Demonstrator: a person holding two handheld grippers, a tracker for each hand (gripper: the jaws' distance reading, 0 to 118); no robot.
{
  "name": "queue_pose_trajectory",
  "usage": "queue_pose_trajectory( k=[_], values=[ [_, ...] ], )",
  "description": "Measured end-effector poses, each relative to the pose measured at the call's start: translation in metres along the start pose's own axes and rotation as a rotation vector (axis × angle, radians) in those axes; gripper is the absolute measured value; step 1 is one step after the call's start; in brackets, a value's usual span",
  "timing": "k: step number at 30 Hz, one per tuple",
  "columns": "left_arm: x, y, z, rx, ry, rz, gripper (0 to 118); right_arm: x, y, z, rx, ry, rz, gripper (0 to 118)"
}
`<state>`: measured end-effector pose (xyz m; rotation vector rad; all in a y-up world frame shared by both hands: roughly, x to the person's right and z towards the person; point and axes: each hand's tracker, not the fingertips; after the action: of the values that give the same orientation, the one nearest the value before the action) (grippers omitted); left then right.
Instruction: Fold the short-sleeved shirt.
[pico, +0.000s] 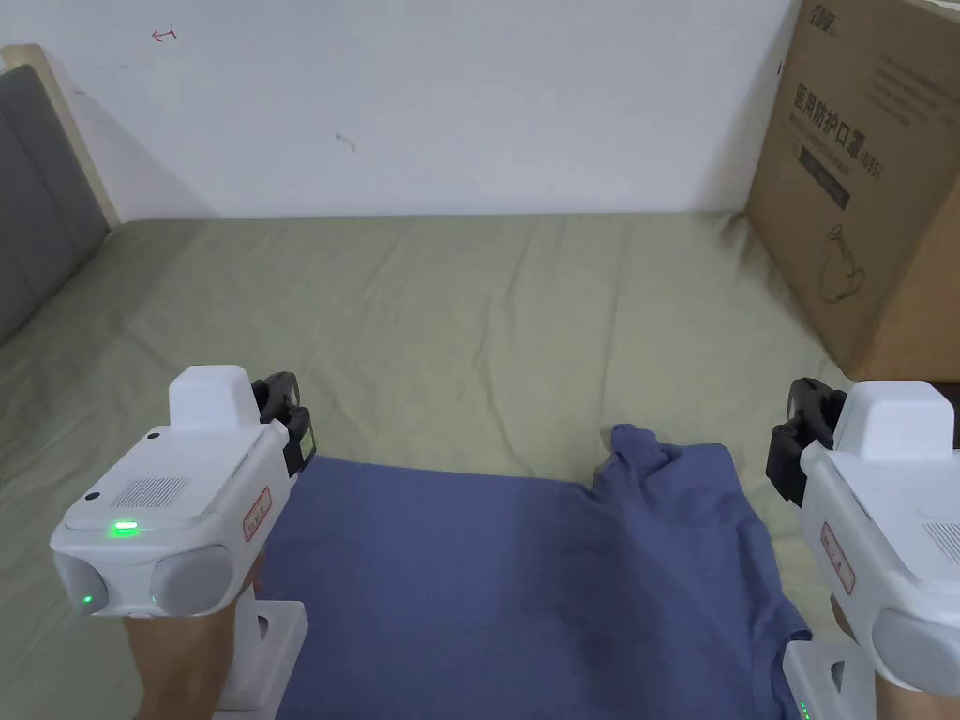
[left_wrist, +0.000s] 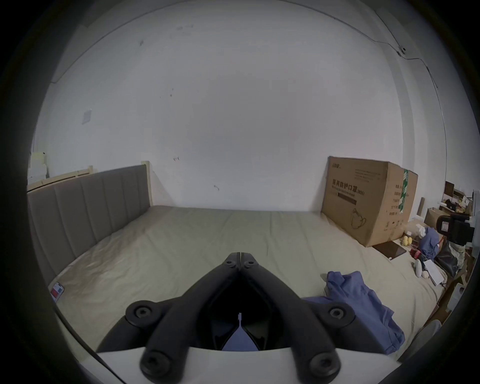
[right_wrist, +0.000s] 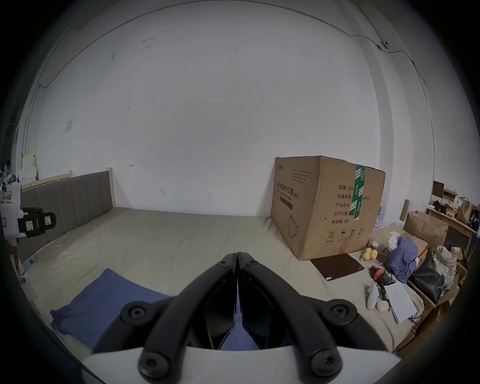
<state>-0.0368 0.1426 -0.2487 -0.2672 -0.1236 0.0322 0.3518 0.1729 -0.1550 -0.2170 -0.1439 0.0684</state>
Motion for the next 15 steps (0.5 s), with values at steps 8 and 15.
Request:
queue_pose_trajectory(
  k=[8, 15],
  values=[
    [-0.027, -0.017, -0.111, -0.266, -0.032, 0.014, 0, 0.000, -0.004, -0.030, -0.052, 0.009, 0.007, 0],
    [-0.059, -0.043, -0.212, -0.506, -0.068, 0.037, 4, 0.004, -0.021, -0.088, -0.115, 0.000, 0.023, 0]
  ],
)
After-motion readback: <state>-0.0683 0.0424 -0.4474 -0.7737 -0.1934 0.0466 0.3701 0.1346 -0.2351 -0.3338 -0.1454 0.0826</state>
